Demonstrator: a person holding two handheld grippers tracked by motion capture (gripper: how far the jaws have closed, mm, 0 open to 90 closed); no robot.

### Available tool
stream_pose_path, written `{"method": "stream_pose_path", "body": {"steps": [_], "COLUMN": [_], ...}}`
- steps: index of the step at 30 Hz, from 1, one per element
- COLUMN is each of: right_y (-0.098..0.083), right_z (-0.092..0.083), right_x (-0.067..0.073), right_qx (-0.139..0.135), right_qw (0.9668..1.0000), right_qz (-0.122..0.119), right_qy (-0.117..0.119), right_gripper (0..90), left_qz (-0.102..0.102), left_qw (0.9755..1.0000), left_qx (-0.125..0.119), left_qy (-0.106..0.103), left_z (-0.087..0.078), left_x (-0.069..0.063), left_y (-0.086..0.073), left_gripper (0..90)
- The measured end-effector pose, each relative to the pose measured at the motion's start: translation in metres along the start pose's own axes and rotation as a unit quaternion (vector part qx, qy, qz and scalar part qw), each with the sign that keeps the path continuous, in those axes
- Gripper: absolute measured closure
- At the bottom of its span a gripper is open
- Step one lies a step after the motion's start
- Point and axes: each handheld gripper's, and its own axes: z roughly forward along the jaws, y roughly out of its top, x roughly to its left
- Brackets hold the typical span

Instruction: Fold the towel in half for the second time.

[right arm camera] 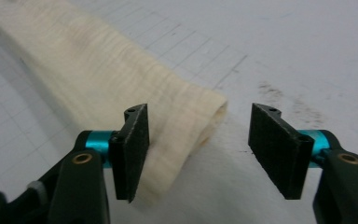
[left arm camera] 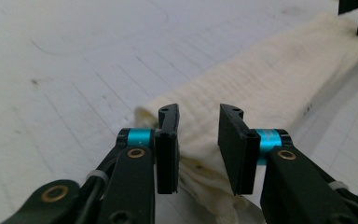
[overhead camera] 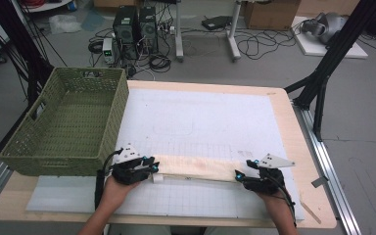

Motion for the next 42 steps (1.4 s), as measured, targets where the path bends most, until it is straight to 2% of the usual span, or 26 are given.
{"method": "stream_pose_path", "body": {"steps": [2,4,6,8,10,12,14,19,22,27,33,42], "right_y": [0.0,-0.002,-0.004,-0.006,-0.008,-0.009,-0.009,-0.006,-0.004,-0.001,-0.004,-0.004], "right_z": [-0.007,-0.014,-0.024,-0.032,-0.04,-0.046,-0.05,-0.054,-0.054,-0.053,-0.052,-0.049], "right_x": [-0.006,-0.012,-0.02,-0.024,-0.028,-0.029,-0.03,-0.024,-0.02,-0.016,-0.019,-0.019], "right_qx": [-0.015,-0.029,-0.045,-0.055,-0.065,-0.075,-0.084,-0.083,-0.085,-0.087,-0.086,-0.078], "right_qw": [0.9998,0.9991,0.9975,0.9961,0.9945,0.9929,0.9913,0.9908,0.9916,0.9922,0.9917,0.9927], "right_qz": [0.008,0.023,0.038,0.047,0.057,0.058,0.056,0.03,0.022,0.019,0.034,0.031], "right_qy": [-0.012,-0.023,-0.039,-0.05,-0.059,-0.071,-0.085,-0.103,-0.095,-0.087,-0.089,-0.086], "right_gripper": [33.0,29.3,25.2,22.2,20.2,16.4,12.1,11.6,11.5,11.2,10.9,11.0], "left_qz": [-0.004,-0.008,-0.015,-0.018,-0.024,-0.028,-0.027,-0.026,-0.025,-0.026,-0.022,-0.026], "left_qw": [0.9991,0.9973,0.9963,0.9956,0.9937,0.9922,0.9909,0.9914,0.9917,0.9919,0.9924,0.9926], "left_qx": [-0.041,-0.071,-0.083,-0.089,-0.1,-0.116,-0.127,-0.124,-0.121,-0.12,-0.117,-0.114], "left_qy": [0.006,0.014,0.019,0.026,0.043,0.036,0.037,0.035,0.035,0.032,0.03,0.03], "left_z": [-0.008,-0.013,-0.016,-0.017,-0.018,-0.021,-0.024,-0.024,-0.025,-0.025,-0.024,-0.025], "left_x": [0.003,0.004,0.006,0.007,0.006,0.007,0.006,0.007,0.007,0.008,0.007,0.009], "left_y": [0.003,0.006,0.007,0.008,0.009,0.012,0.015,0.015,0.015,0.014,0.014,0.013], "left_gripper": [58.9,50.5,41.0,35.4,28.2,26.2,19.0,17.3,17.3,17.4,17.4,17.8]}}
